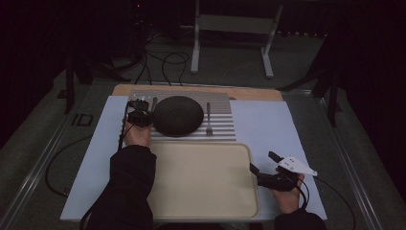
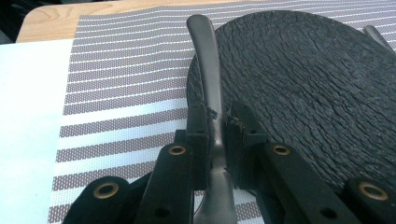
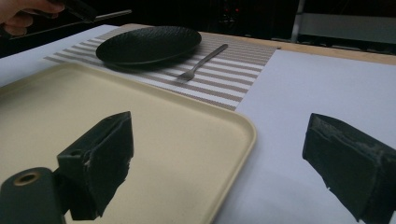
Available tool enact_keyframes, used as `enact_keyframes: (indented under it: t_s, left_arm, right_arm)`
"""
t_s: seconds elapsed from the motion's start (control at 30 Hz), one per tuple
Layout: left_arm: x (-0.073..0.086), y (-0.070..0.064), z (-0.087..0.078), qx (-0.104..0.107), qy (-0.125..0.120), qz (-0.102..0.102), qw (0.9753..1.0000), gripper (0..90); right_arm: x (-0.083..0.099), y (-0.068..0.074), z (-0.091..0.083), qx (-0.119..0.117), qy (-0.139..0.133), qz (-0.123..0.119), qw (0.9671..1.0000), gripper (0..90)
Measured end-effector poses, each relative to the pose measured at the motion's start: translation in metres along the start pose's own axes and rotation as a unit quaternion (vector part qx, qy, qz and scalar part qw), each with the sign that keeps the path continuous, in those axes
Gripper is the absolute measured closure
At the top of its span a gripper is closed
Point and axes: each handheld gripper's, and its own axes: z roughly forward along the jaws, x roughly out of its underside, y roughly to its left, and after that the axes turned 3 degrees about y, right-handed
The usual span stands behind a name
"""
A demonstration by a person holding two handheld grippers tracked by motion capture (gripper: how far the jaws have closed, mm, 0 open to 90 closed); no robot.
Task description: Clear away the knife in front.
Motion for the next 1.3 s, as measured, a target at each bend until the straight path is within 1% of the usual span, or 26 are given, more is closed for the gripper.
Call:
enact_keyframes:
  t_s: [0.37,0.4,0.6,0.87,1.0,1.17,1.27,1.3]
  left_arm:
    - [0.012,-0.007,-0.008,0.004,-0.01,-0.001,0.9999,81.0]
    - [0.013,-0.008,-0.009,0.006,-0.012,-0.004,0.9999,81.0]
    - [0.019,-0.011,-0.014,0.009,-0.018,-0.006,0.9998,81.0]
    - [0.026,-0.018,-0.019,0.007,-0.023,0.001,0.9997,81.0]
    - [0.03,-0.021,-0.022,0.011,-0.025,0.003,0.9996,81.0]
    - [0.034,-0.025,-0.025,0.013,-0.03,0.001,0.9995,81.0]
    - [0.036,-0.027,-0.026,0.012,-0.03,0.005,0.9995,81.0]
    - [0.037,-0.028,-0.027,0.014,-0.03,0.003,0.9994,81.0]
  right_arm:
    - [0.0,0.001,0.0,0.0,0.001,0.0,1.0,8.6]
    - [0.0,0.001,0.0,0.0,0.001,0.0,1.0,8.6]
    - [0.0,0.001,0.001,-0.001,0.001,-0.001,1.0,8.6]
    - [0.0,0.001,0.001,-0.001,0.0,-0.002,1.0,8.6]
    - [0.0,0.001,0.001,-0.001,0.001,-0.003,1.0,8.6]
    - [0.0,0.002,0.001,-0.001,0.001,-0.002,1.0,8.6]
    - [-0.001,0.002,0.001,-0.001,0.001,-0.003,1.0,8.6]
    - [-0.001,0.002,0.001,0.0,0.001,-0.002,1.0,8.6]
